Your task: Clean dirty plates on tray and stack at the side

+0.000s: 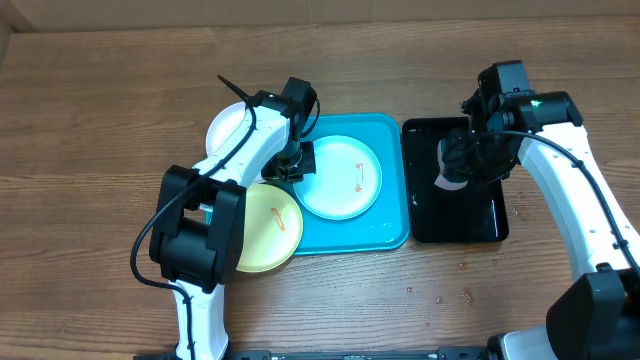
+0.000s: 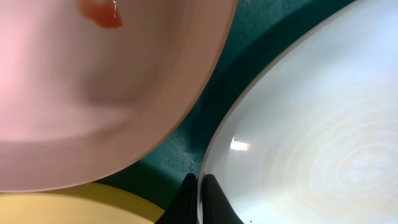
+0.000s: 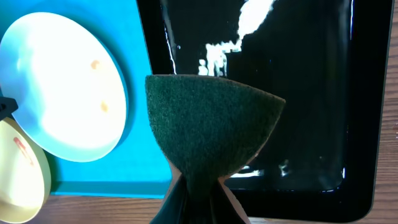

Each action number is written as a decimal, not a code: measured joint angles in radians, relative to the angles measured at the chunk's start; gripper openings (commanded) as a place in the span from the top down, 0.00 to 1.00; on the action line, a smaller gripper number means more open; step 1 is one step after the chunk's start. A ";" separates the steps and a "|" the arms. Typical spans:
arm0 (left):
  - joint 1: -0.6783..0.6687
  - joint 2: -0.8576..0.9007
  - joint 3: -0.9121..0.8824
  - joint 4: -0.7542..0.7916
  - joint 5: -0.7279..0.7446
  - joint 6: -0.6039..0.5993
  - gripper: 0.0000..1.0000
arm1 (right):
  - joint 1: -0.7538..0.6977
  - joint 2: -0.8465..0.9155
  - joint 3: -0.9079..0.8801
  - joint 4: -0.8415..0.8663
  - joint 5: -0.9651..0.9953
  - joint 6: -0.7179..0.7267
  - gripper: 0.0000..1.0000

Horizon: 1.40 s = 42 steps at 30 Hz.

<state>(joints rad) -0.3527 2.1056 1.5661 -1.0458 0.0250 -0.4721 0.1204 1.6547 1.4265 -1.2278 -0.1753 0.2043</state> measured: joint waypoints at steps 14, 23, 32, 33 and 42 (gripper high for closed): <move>0.000 0.000 0.000 0.006 0.000 0.000 0.96 | 0.000 0.000 -0.010 0.009 0.000 -0.063 0.96; 0.000 0.000 0.000 0.006 0.000 0.000 0.96 | 0.000 0.000 -0.010 0.008 0.000 -0.069 0.96; 0.000 0.000 0.000 0.006 0.000 0.000 0.96 | 0.000 0.000 -0.010 0.008 -0.001 -0.071 0.96; 0.000 0.000 0.000 0.006 0.000 0.000 0.96 | 0.000 0.000 -0.010 0.009 -0.001 -0.071 0.96; 0.000 0.000 0.000 0.006 0.000 0.000 0.96 | 0.080 0.000 -0.010 0.077 -0.046 -0.060 0.96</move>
<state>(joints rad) -0.3527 2.1056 1.5661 -1.0393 0.0250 -0.4721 0.2001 1.6547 1.4170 -1.1503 -0.2214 0.1440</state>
